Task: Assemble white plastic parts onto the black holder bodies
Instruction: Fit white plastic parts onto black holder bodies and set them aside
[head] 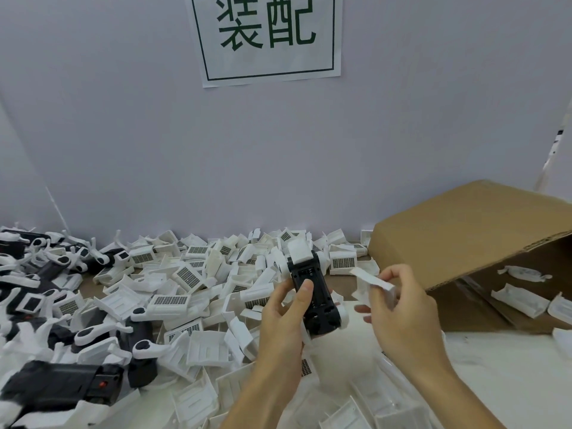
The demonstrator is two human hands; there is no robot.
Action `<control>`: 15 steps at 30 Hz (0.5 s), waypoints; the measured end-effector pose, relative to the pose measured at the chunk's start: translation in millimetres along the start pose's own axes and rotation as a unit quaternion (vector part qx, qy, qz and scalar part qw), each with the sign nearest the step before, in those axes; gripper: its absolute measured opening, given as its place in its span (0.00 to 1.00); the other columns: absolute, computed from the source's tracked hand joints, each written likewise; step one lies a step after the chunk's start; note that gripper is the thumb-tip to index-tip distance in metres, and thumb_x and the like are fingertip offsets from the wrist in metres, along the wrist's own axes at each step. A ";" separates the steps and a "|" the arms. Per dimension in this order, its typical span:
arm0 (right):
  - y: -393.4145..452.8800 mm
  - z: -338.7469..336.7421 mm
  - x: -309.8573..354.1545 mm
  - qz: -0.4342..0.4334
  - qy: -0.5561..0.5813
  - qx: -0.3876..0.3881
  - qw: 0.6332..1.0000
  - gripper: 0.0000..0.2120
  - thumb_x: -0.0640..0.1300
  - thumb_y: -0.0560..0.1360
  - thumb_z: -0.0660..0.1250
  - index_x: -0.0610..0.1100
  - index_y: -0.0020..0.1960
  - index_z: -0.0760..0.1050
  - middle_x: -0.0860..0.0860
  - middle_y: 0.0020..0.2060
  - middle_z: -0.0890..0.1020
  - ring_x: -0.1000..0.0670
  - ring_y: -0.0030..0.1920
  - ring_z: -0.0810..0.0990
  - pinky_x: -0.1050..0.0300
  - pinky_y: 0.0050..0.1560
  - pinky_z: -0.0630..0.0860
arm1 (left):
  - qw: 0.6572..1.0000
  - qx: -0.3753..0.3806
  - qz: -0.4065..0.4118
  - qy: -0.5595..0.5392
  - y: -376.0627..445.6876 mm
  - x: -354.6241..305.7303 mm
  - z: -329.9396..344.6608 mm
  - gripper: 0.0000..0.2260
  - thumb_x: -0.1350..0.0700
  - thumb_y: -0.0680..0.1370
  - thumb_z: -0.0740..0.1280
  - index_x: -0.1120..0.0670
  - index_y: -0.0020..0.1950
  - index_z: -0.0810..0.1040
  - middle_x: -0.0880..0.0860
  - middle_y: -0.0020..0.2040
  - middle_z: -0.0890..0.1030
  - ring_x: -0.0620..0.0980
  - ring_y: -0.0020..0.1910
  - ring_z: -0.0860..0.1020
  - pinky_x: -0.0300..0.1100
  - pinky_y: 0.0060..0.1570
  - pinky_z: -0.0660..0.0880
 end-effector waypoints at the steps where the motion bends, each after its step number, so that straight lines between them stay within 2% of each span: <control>1: -3.4 5.4 6.0 -0.032 0.001 0.005 0.999 0.09 0.36 0.79 0.66 0.49 0.45 0.72 0.55 0.38 0.82 0.57 0.36 0.84 0.56 0.36 0.81 | 1.000 0.007 0.008 0.002 0.0 0.1 1.5 0.24 0.42 0.70 0.76 0.47 0.64 0.80 0.54 0.54 0.86 0.55 0.55 0.85 0.59 0.61 0.78; 2: -7.2 11.7 11.0 -0.060 -0.003 0.022 0.998 0.11 0.35 0.77 0.68 0.50 0.45 0.72 0.57 0.38 0.82 0.58 0.36 0.82 0.63 0.34 0.78 | 1.000 0.022 0.015 0.007 -0.5 -0.1 3.9 0.20 0.43 0.70 0.75 0.45 0.61 0.82 0.53 0.53 0.87 0.54 0.53 0.86 0.53 0.56 0.81; 3: -11.1 18.0 14.4 -0.080 -0.011 0.047 0.996 0.12 0.35 0.76 0.70 0.51 0.46 0.73 0.57 0.38 0.81 0.57 0.35 0.80 0.66 0.33 0.74 | 0.999 0.041 0.021 0.012 -0.6 0.4 6.0 0.16 0.43 0.70 0.74 0.43 0.57 0.84 0.53 0.52 0.87 0.52 0.52 0.86 0.46 0.50 0.82; 5: -17.2 26.5 17.5 -0.104 -0.025 0.106 0.989 0.12 0.38 0.74 0.71 0.53 0.49 0.72 0.56 0.40 0.81 0.54 0.39 0.80 0.63 0.35 0.74 | 0.998 0.057 0.031 0.020 0.1 0.9 6.8 0.10 0.44 0.72 0.72 0.42 0.52 0.86 0.52 0.51 0.87 0.49 0.50 0.86 0.36 0.43 0.81; 6: -18.9 27.9 18.7 -0.112 -0.029 0.131 0.985 0.11 0.42 0.74 0.71 0.53 0.51 0.72 0.56 0.43 0.81 0.53 0.43 0.80 0.61 0.39 0.75 | 0.997 0.056 0.036 0.023 0.9 0.6 5.9 0.10 0.45 0.73 0.71 0.43 0.52 0.86 0.52 0.51 0.87 0.48 0.51 0.86 0.35 0.43 0.80; 8: -20.7 28.3 20.7 -0.119 -0.023 0.165 0.979 0.11 0.50 0.73 0.69 0.53 0.53 0.72 0.56 0.48 0.81 0.52 0.49 0.81 0.59 0.47 0.77 | 0.998 0.048 0.041 0.029 1.9 -0.2 4.3 0.12 0.45 0.74 0.70 0.47 0.53 0.87 0.55 0.52 0.87 0.52 0.52 0.86 0.38 0.45 0.81; 9: -20.6 28.0 20.5 -0.118 -0.016 0.169 0.978 0.11 0.52 0.73 0.69 0.53 0.53 0.72 0.55 0.48 0.82 0.51 0.49 0.82 0.55 0.49 0.79 | 0.998 0.042 0.038 0.032 2.0 -0.4 4.0 0.13 0.44 0.75 0.70 0.48 0.54 0.86 0.56 0.52 0.87 0.53 0.53 0.85 0.40 0.46 0.81; 12: -19.0 28.0 18.8 -0.124 -0.029 0.134 0.983 0.08 0.47 0.75 0.71 0.54 0.51 0.73 0.54 0.44 0.83 0.51 0.46 0.83 0.48 0.48 0.81 | 1.000 0.005 0.011 0.022 1.7 2.6 1.7 0.14 0.43 0.78 0.67 0.50 0.54 0.86 0.55 0.55 0.86 0.54 0.55 0.85 0.50 0.55 0.81; 14: -16.3 24.9 17.0 -0.130 -0.037 0.089 0.987 0.12 0.43 0.75 0.73 0.56 0.51 0.73 0.55 0.43 0.84 0.53 0.46 0.84 0.53 0.47 0.82 | 1.000 -0.008 -0.019 0.005 2.4 7.0 -1.6 0.11 0.48 0.81 0.67 0.48 0.59 0.84 0.53 0.59 0.84 0.53 0.58 0.83 0.55 0.61 0.78; 15: -14.7 21.8 16.5 -0.125 -0.027 0.061 0.990 0.14 0.43 0.74 0.74 0.57 0.51 0.73 0.56 0.44 0.84 0.55 0.46 0.84 0.58 0.47 0.81 | 1.000 -0.007 -0.023 0.005 2.5 8.0 -2.3 0.10 0.51 0.82 0.66 0.46 0.60 0.83 0.52 0.60 0.84 0.52 0.59 0.83 0.55 0.62 0.78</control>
Point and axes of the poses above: each hand's wrist, its own y-axis towards the middle knuckle, its own z-axis out of the palm, x = y × z, the point moved 5 cm from there along y, towards the middle knuckle
